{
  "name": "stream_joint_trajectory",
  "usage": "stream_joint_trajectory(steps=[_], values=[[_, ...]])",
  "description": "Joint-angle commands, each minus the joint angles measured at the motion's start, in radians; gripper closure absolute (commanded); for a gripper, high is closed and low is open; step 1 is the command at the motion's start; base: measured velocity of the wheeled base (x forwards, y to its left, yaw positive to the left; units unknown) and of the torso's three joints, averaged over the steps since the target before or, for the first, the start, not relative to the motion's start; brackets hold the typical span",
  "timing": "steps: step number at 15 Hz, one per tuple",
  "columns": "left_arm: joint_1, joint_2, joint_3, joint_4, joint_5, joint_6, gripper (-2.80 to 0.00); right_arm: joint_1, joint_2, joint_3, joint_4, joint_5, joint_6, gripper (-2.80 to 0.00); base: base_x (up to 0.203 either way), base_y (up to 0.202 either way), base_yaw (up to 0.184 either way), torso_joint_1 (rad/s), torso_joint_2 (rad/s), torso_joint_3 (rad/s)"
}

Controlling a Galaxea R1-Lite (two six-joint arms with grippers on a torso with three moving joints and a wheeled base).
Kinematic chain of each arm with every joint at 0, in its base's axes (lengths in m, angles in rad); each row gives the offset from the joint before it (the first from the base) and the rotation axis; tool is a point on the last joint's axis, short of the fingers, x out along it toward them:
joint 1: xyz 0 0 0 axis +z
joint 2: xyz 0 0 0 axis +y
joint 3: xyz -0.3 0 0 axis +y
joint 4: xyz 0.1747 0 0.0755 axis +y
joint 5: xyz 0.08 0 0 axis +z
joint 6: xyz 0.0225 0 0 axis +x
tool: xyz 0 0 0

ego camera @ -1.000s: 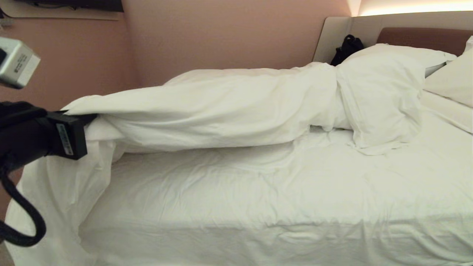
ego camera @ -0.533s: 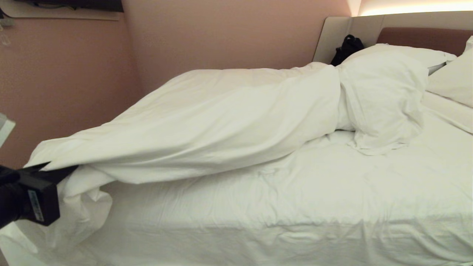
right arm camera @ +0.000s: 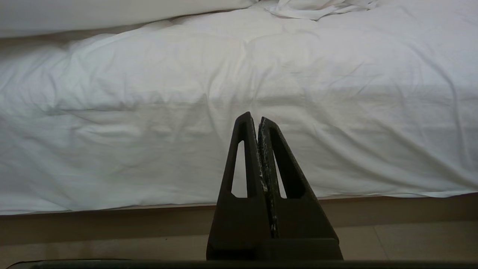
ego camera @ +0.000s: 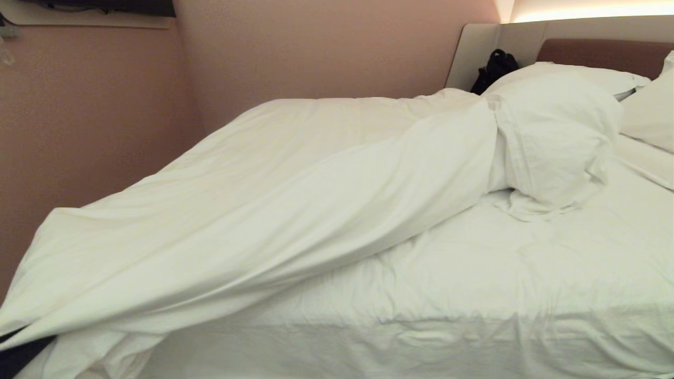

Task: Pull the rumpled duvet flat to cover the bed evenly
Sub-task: Flatten the corners of the folded blanket

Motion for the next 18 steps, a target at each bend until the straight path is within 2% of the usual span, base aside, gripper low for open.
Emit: stream_joint_trajectory(steps=[1, 3, 7, 8, 14, 18], values=[[0.0, -0.117, 0.041, 0.077, -0.021, -0.001, 0.0, 0.0, 0.0, 0.0, 0.0, 0.0, 0.0, 0.0, 0.0, 0.0, 0.0, 0.0, 0.0, 0.0], [0.0, -0.172, 0.078, 0.123, -0.053, -0.005, 0.0, 0.0, 0.0, 0.0, 0.0, 0.0, 0.0, 0.0, 0.0, 0.0, 0.0, 0.0, 0.0, 0.0], [0.0, -0.209, 0.13, 0.146, -0.058, -0.029, 0.0, 0.0, 0.0, 0.0, 0.0, 0.0, 0.0, 0.0, 0.0, 0.0, 0.0, 0.0, 0.0, 0.0], [0.0, -0.211, 0.137, 0.146, -0.058, -0.032, -2.8, 0.0, 0.0, 0.0, 0.0, 0.0, 0.0, 0.0, 0.0, 0.0, 0.0, 0.0, 0.0, 0.0], [0.0, -0.282, 0.122, 0.177, -0.075, -0.034, -2.8, 0.0, 0.0, 0.0, 0.0, 0.0, 0.0, 0.0, 0.0, 0.0, 0.0, 0.0, 0.0, 0.0], [0.0, -0.263, 0.007, 0.178, -0.05, -0.187, -2.8, 0.0, 0.0, 0.0, 0.0, 0.0, 0.0, 0.0, 0.0, 0.0, 0.0, 0.0, 0.0, 0.0]])
